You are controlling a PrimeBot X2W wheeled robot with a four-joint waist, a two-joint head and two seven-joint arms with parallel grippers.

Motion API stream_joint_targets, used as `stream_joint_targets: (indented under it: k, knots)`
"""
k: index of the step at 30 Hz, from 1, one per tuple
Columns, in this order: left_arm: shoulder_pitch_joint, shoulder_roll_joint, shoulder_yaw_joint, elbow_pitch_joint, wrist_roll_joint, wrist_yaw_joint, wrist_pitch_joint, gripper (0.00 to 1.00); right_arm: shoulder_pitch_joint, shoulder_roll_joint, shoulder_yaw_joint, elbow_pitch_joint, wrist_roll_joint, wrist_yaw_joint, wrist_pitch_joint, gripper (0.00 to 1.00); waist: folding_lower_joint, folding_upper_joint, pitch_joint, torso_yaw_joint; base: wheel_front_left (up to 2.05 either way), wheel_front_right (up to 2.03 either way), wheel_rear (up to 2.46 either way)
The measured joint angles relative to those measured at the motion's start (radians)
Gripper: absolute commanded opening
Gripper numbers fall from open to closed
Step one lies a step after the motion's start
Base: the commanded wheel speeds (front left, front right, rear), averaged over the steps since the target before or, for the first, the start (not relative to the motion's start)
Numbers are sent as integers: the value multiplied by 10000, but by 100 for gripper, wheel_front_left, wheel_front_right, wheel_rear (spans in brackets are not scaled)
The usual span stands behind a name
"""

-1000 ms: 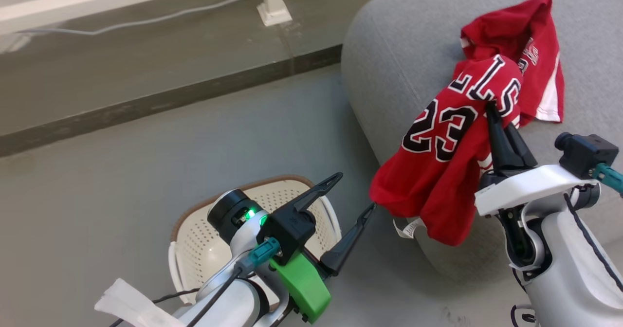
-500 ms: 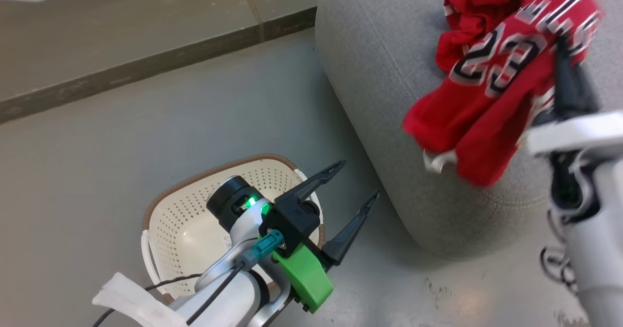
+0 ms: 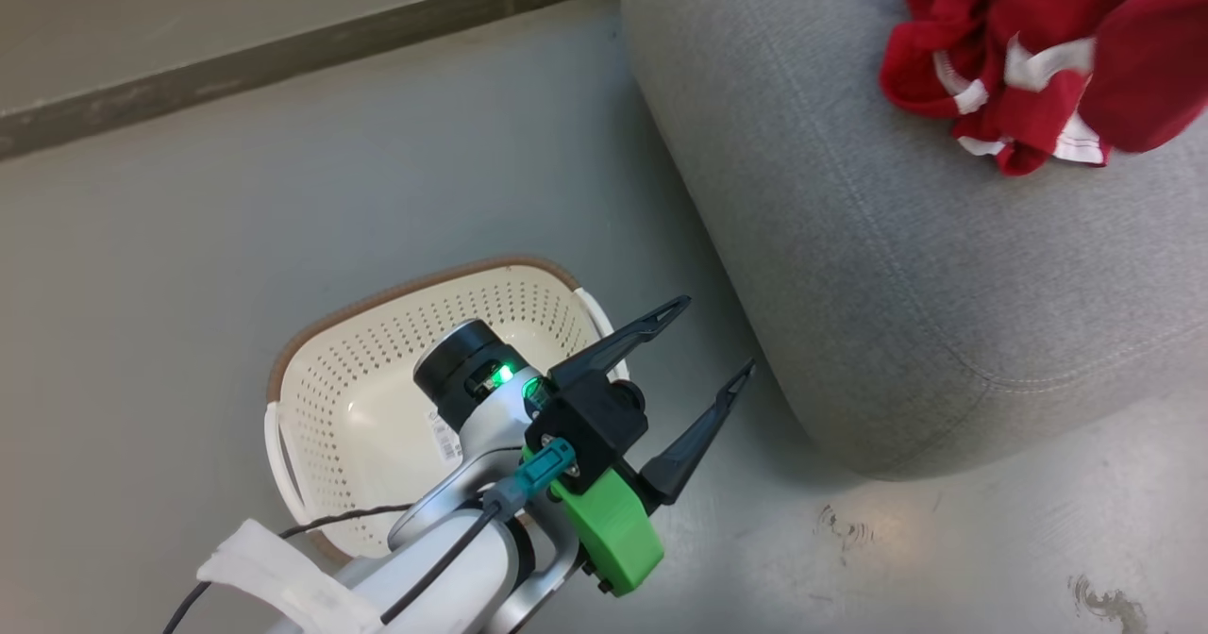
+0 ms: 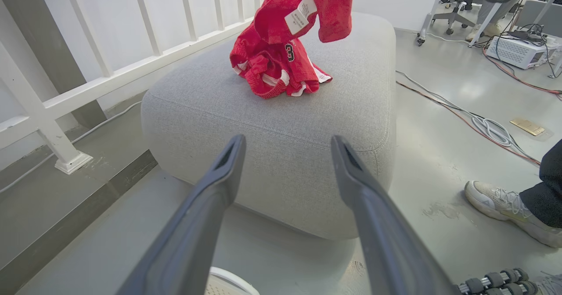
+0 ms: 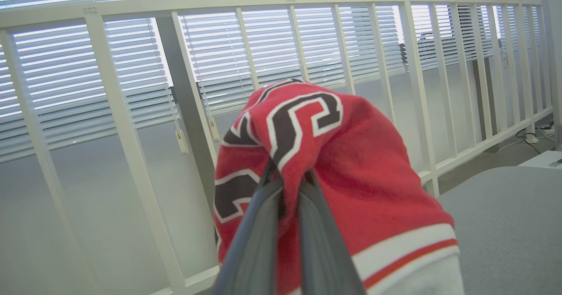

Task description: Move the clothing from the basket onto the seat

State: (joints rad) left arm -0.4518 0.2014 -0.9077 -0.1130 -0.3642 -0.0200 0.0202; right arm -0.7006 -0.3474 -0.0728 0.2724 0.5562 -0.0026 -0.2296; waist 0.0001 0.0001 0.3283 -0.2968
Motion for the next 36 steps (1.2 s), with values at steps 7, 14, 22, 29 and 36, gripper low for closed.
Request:
stream_joint_targets:
  k: [7, 14, 22, 29, 36]
  knots:
    - [-196, -79, -58, -144, 105, -33, 157, 100, -1187, -777, -431, 930, 58, -127, 59, 0, 0, 0, 483, 340, 0, 0, 0]
    - [-492, -173, -40, -263, 261, -33, 230, 100, -1399, -955, -443, 2224, -21, -169, 109, 0, 0, 0, 1180, 781, 0, 0, 0]
    - [-660, -148, 0, -219, 295, -77, 155, 100, -1290, -430, -410, 3699, 121, -174, 115, 0, 0, 0, 1803, 1080, 0, 0, 0]
    - [-672, -104, 12, -121, 322, -79, 79, 100, -1104, 150, -784, 4644, 805, -163, 98, 0, 0, 0, 1958, 1122, 0, 0, 0]
    - [-699, -44, 19, 100, 320, -201, -46, 100, -1116, 50, -775, 5068, 765, 46, -2, 100, -1, 0, 1874, 1081, 0, 0, 0]
